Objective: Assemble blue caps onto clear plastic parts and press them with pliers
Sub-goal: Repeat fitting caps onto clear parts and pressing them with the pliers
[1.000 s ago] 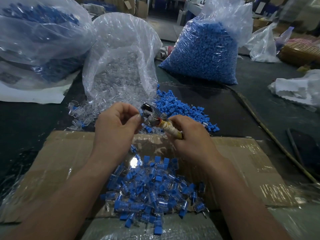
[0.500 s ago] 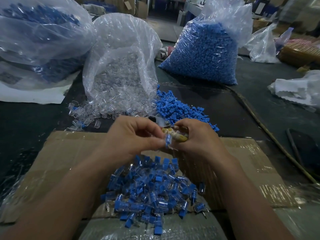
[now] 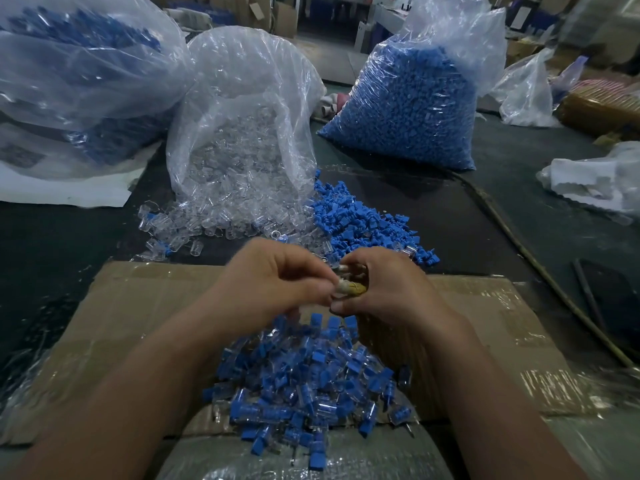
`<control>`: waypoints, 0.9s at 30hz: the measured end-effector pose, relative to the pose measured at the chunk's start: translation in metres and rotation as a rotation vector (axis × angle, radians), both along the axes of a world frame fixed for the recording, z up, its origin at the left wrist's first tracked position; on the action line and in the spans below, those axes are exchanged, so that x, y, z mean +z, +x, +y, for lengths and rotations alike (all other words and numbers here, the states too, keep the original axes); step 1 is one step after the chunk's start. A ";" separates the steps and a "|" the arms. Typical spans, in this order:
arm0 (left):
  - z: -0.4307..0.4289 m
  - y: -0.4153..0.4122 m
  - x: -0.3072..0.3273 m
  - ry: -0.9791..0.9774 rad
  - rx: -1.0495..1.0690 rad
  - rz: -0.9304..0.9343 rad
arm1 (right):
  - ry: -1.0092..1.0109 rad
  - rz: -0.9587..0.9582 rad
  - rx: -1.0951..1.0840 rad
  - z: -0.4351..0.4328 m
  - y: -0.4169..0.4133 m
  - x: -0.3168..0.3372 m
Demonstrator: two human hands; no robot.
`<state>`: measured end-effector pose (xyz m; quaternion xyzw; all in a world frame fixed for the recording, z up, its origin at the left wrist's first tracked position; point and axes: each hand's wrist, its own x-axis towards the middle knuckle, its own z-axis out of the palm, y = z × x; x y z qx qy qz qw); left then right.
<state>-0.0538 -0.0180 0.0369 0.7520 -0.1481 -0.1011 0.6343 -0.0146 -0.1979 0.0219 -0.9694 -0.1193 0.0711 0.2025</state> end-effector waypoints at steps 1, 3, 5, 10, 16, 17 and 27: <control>0.002 0.003 -0.005 -0.009 0.138 -0.014 | -0.002 0.003 -0.003 0.000 0.000 -0.001; 0.007 0.013 -0.015 -0.025 0.426 -0.024 | 0.005 0.007 -0.007 -0.001 0.001 -0.002; 0.015 0.024 -0.024 0.073 0.633 -0.078 | 0.002 0.008 -0.002 -0.002 0.002 -0.003; 0.025 0.039 -0.037 0.388 0.685 -0.196 | -0.044 0.018 0.021 -0.003 0.004 -0.002; 0.025 0.043 -0.044 0.696 0.536 -0.260 | -0.052 0.037 0.054 -0.003 0.003 -0.001; 0.025 0.044 -0.044 0.731 0.499 -0.256 | -0.056 0.042 0.059 -0.003 0.003 -0.001; 0.025 0.042 -0.045 0.759 0.448 -0.233 | -0.089 0.075 0.100 -0.006 0.002 0.000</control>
